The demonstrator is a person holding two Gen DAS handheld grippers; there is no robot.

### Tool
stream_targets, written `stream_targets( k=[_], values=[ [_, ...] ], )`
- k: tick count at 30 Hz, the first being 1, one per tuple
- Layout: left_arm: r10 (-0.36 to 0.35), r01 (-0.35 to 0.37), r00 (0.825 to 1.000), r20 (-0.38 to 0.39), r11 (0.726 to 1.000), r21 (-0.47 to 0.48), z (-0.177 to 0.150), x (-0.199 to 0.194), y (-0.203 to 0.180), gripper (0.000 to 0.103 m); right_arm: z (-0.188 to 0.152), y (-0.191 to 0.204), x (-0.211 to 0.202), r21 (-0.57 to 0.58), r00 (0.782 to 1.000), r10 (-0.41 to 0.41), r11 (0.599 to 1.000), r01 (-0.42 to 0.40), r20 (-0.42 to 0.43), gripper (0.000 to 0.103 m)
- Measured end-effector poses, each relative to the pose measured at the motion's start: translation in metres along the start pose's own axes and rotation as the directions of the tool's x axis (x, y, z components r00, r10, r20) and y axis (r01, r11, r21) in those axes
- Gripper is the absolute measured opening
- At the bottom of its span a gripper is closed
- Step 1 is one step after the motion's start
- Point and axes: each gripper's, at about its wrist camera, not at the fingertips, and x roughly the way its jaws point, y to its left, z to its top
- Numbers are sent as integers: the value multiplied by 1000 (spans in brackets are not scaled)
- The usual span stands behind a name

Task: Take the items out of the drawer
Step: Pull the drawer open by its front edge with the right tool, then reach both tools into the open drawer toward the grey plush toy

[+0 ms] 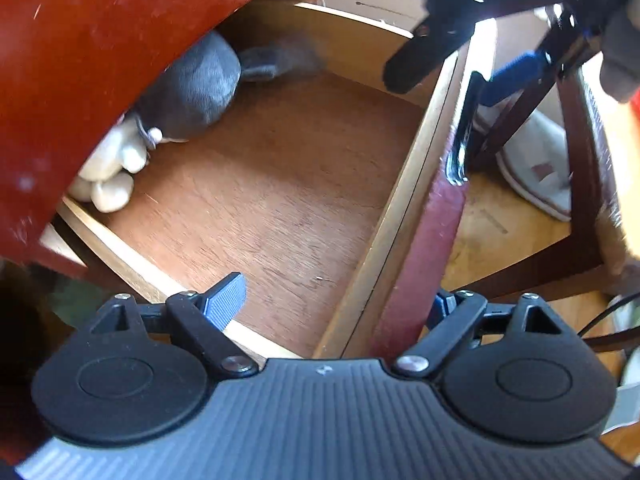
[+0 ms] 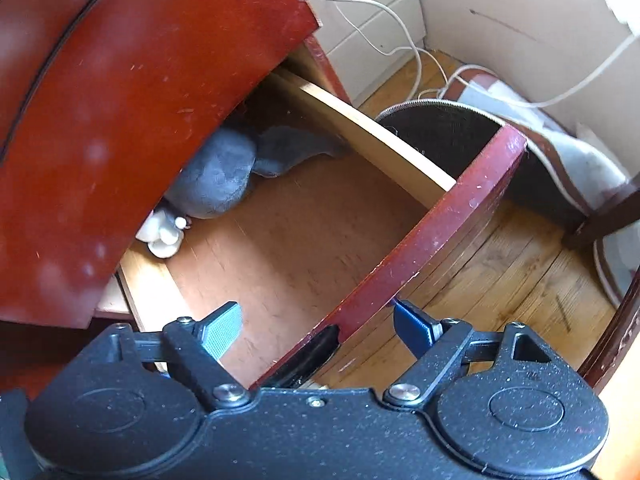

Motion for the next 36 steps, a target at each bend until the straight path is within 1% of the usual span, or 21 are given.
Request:
stream_targets(
  k=[2,3,4,5,6,7,8,11,13,15,18,19,20,22,24,28,31,33,34,36],
  values=[
    [-12,12,1000,-8,999,-33,2,-3,2,89,-6,8,2,-34,1000,-20,999,20,-11,87],
    [-23,22,1000,-12,999,-49,3,-4,3,88,-8,14,6,-77,999,-47,996,45,-23,83],
    [-36,35,999,-16,997,-65,3,-5,3,82,-10,18,11,-118,997,-75,990,71,-32,79],
    [-55,54,998,-15,995,-80,1,-12,-1,70,-11,21,19,-149,994,-106,984,101,-31,75],
    [-79,77,997,-11,993,-94,-1,-18,-5,62,-11,22,27,-167,991,-128,978,121,-32,76],
    [-103,101,995,-7,989,-108,-1,-23,-8,47,-10,19,32,-150,992,-116,983,109,-43,75],
    [-113,113,994,8,988,-107,-2,-24,-13,46,-8,16,34,-143,993,-103,985,94,-61,75],
    [-90,91,995,33,996,-26,-1,-24,-30,46,-4,12,37,-159,988,-98,984,78,-120,75],
    [-107,107,994,24,994,4,-3,-25,-38,46,-3,14,40,-208,975,-146,972,110,-165,76],
    [-133,133,991,2,990,35,-7,-26,-47,46,-2,17,43,-265,955,-208,953,149,-212,76],
    [-164,166,986,-44,984,67,-15,-26,-58,46,-4,21,50,-347,910,-309,915,206,-274,77],
    [-165,168,985,-49,982,83,-18,-27,-61,46,-4,23,52,-366,898,-336,904,222,-285,78],
    [-160,164,986,-49,981,102,-20,-28,-65,46,-4,22,53,-369,891,-347,901,230,-291,78],
    [-147,151,988,-37,978,145,-25,-32,-72,46,-6,19,52,-362,890,-342,905,225,-301,78],
    [-153,157,987,-37,974,164,-28,-36,-75,45,-6,17,53,-357,892,-335,908,220,-303,78],
    [-217,228,972,-88,963,146,-33,-38,-74,45,-12,15,50,-367,901,-335,903,224,-274,78],
    [-239,251,967,-87,952,177,-35,-44,-79,45,-19,13,48,-369,899,-345,900,234,-271,78],
    [-237,249,968,-81,947,204,-35,-47,-82,45,-19,11,47,-363,907,-332,904,227,-260,76],
    [-231,243,970,-79,945,219,-35,-48,-83,45,-18,11,49,-359,907,-328,906,224,-263,76],
    [-229,240,971,-76,946,218,-34,-46,-81,45,-17,12,53,-358,906,-327,907,221,-268,77]
  ],
)
